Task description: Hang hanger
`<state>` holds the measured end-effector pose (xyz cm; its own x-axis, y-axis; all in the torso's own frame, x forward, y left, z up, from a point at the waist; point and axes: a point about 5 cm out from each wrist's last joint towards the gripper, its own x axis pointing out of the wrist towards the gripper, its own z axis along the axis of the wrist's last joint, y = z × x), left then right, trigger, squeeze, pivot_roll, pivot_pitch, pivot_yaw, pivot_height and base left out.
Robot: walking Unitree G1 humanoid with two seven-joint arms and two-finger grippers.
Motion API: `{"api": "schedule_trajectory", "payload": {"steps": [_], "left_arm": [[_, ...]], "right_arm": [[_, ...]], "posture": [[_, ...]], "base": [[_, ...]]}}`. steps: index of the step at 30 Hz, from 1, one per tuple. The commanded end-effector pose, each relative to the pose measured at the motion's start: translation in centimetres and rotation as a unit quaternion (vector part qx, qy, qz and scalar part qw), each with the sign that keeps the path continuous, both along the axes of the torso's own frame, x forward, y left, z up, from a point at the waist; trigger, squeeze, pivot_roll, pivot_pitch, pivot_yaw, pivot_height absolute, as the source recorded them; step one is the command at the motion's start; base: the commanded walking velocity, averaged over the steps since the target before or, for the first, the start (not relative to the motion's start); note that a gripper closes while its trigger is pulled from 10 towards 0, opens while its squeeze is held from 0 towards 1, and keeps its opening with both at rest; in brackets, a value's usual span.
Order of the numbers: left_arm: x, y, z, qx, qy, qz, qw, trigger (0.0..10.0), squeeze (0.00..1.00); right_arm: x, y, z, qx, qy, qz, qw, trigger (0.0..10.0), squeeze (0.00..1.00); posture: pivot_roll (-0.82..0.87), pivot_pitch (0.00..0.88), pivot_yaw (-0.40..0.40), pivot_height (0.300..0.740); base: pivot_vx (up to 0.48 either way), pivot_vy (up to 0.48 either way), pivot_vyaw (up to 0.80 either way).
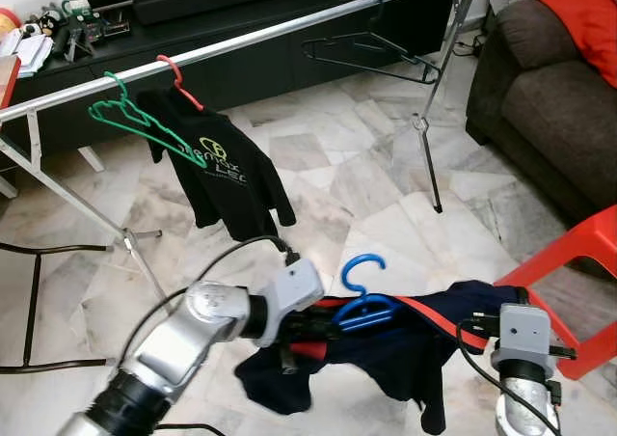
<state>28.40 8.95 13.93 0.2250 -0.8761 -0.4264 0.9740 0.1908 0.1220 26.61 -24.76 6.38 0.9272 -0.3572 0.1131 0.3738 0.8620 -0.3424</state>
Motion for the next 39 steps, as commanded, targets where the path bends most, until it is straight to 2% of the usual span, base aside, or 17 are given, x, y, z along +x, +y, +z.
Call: {"api": "schedule_trajectory", "payload": {"steps": [1,2,3,4,9,10,11,13,15,19,25,27,29,31,32,35,39], "left_arm": [[-0.3,1.0,-0.5,0.029,0.001,-0.003,1.000,10.0,0.00],[-0.6,1.5,-0.7,0.043,0.003,-0.016,0.999,10.0,0.00],[-1.3,3.0,-0.6,0.041,0.014,-0.047,0.998,10.0,0.00],[-1.6,3.5,-0.5,0.038,0.022,-0.057,0.997,10.0,0.00],[-2.1,4.6,-0.1,0.017,0.038,-0.076,0.996,10.0,0.00],[-2.2,5.0,0.7,-0.022,0.047,-0.088,0.995,10.0,0.00],[-2.2,5.0,0.7,-0.022,0.047,-0.088,0.995,10.0,0.00],[-1.5,5.4,1.6,-0.059,0.027,-0.063,0.996,10.0,0.00],[-1.0,5.4,1.9,-0.075,0.016,-0.047,0.996,10.0,0.00],[0.7,5.6,1.4,-0.031,-0.015,0.028,0.999,10.0,0.00],[1.5,5.6,1.6,-0.051,-0.024,0.070,0.996,10.0,0.00],[1.3,5.7,1.9,-0.067,-0.017,0.057,0.996,10.0,0.00],[0.3,5.9,2.8,-0.139,0.020,0.015,0.990,10.0,0.00],[0.2,6.0,2.9,-0.148,0.027,0.010,0.989,10.0,0.00],[-0.1,6.3,3.1,-0.166,0.033,-0.001,0.986,10.0,0.00],[1.0,6.5,4.0,-0.212,0.016,0.038,0.976,10.0,0.00],[1.5,5.8,4.2,-0.224,0.000,0.052,0.973,10.0,0.00]], "right_arm": [[-0.8,-1.8,-0.3,0.008,0.008,-0.042,0.999,0.0,0.00],[-0.8,-2.0,-0.3,0.007,0.010,-0.043,0.999,0.0,0.00],[-1.0,-2.6,-0.5,0.006,0.019,-0.051,0.998,0.0,0.00],[-1.1,-2.7,-0.7,0.008,0.023,-0.054,0.998,0.0,0.00],[-1.2,-2.8,-0.9,0.019,0.031,-0.050,0.998,0.0,0.00],[-1.3,-2.7,-1.2,0.024,0.037,-0.047,0.998,0.0,0.00],[-1.3,-2.7,-1.2,0.024,0.037,-0.047,0.998,0.0,0.00],[-1.3,-2.5,-1.8,0.043,0.048,-0.041,0.997,0.0,0.00],[-1.3,-2.2,-2.1,0.052,0.055,-0.036,0.997,0.0,0.00],[-1.3,-1.7,-2.3,0.061,0.051,-0.026,0.996,0.0,0.00],[-1.1,-1.3,-2.1,0.066,0.044,-0.014,0.997,0.0,0.00],[-1.1,-1.3,-2.1,0.068,0.044,-0.013,0.997,0.0,0.00],[-1.1,-1.4,-2.3,0.074,0.048,-0.014,0.996,0.0,0.00],[-1.1,-1.4,-2.3,0.075,0.049,-0.014,0.996,0.0,0.00],[-1.1,-1.4,-2.4,0.080,0.050,-0.012,0.995,0.0,0.00],[-1.1,-1.1,-2.4,0.086,0.047,-0.004,0.995,0.0,0.00],[-1.0,-0.4,-2.7,0.095,0.054,0.011,0.994,0.0,0.00]], "posture": [[-0.09,0.234,0.069,0.740],[-0.09,0.234,0.069,0.740],[-0.10,0.234,0.068,0.740],[-0.10,0.235,0.067,0.740],[-0.10,0.236,0.065,0.740],[-0.09,0.235,0.064,0.740],[-0.09,0.235,0.064,0.740],[-0.09,0.236,0.064,0.740],[-0.10,0.236,0.061,0.740],[-0.10,0.237,0.060,0.740],[-0.10,0.236,0.059,0.740],[-0.10,0.236,0.061,0.740],[-0.09,0.235,0.061,0.740],[-0.09,0.235,0.061,0.740],[-0.10,0.235,0.060,0.740],[-0.10,0.234,0.060,0.740],[-0.10,0.236,0.058,0.740]], "base": [[0.000,0.000,0.00],[0.000,0.000,0.00],[0.000,0.000,0.00],[0.000,0.000,0.00],[0.000,0.000,0.00],[0.000,0.000,0.00],[0.000,0.000,0.00],[0.000,0.000,0.00],[0.000,0.000,0.00],[0.000,0.000,0.00],[0.000,0.000,0.00],[0.000,0.000,0.00],[0.000,0.000,0.00],[0.000,0.000,0.00],[0.000,0.000,0.00],[0.000,0.000,0.00],[0.000,0.000,0.00]]}}
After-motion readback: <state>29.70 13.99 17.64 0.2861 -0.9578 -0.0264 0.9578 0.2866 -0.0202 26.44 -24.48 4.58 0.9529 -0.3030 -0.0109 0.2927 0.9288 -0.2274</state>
